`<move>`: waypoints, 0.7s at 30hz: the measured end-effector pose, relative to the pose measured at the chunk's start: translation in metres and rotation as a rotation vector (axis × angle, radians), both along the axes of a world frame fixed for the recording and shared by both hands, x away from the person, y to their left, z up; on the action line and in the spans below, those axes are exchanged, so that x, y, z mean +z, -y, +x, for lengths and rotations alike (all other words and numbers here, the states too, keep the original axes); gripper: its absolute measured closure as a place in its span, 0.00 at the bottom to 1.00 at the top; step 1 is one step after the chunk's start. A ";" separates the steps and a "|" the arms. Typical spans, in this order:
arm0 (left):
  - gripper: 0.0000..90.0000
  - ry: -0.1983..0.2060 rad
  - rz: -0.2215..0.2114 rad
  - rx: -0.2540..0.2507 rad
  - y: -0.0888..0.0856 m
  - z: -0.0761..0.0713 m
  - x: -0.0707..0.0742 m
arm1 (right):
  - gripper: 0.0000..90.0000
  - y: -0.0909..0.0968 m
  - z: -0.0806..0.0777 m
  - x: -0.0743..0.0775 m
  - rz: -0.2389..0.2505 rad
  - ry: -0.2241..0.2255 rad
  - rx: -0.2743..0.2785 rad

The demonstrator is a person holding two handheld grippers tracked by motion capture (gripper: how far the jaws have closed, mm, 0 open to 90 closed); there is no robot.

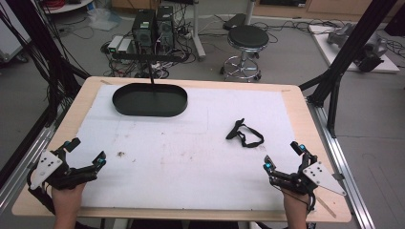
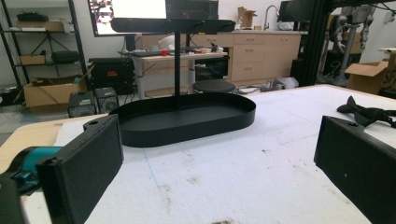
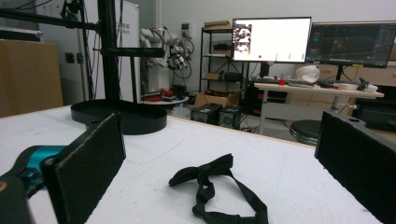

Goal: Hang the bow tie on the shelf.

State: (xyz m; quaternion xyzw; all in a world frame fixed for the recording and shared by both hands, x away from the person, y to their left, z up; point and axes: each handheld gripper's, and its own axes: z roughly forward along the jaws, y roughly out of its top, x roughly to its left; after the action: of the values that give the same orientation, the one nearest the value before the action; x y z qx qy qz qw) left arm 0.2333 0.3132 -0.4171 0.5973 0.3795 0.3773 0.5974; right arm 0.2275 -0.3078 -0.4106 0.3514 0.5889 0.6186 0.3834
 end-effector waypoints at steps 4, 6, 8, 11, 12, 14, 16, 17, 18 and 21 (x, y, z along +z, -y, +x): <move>0.02 0.001 0.000 -0.003 0.000 0.000 0.000 | 0.01 -0.001 0.000 0.000 0.003 -0.001 0.011; 0.02 0.000 0.002 -0.004 0.001 0.000 0.000 | 0.01 -0.001 0.001 0.001 0.000 0.003 0.014; 0.02 -0.002 0.006 -0.007 0.001 0.000 0.000 | 0.01 -0.002 0.001 0.002 -0.003 0.006 0.018; 0.02 -0.003 0.006 -0.006 0.001 0.000 0.000 | 0.01 -0.003 0.003 0.004 0.001 -0.009 0.031; 0.02 -0.003 0.006 -0.006 0.001 0.000 0.000 | 0.01 -0.003 0.005 0.005 -0.002 -0.016 0.036; 0.02 -0.004 0.002 -0.006 0.001 0.000 0.000 | 0.01 -0.004 0.007 0.006 -0.005 -0.029 0.047; 0.02 -0.003 0.003 -0.008 0.001 0.000 0.000 | 0.01 -0.005 0.010 0.008 -0.012 -0.041 0.063; 0.02 -0.003 0.002 -0.009 0.002 0.000 0.000 | 0.01 -0.006 0.013 0.008 -0.019 -0.042 0.068; 0.02 -0.005 0.007 -0.009 0.002 0.000 0.000 | 0.01 -0.007 0.015 0.008 -0.025 -0.056 0.074; 0.02 -0.006 0.005 -0.011 0.003 0.000 0.000 | 0.01 -0.011 0.023 0.006 -0.061 -0.089 0.083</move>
State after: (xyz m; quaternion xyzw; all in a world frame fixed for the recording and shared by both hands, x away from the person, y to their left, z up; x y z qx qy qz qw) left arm 0.2337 0.3103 -0.4168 0.6018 0.3771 0.3733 0.5969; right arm 0.2503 -0.2970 -0.4043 0.3417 0.6380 0.5996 0.3415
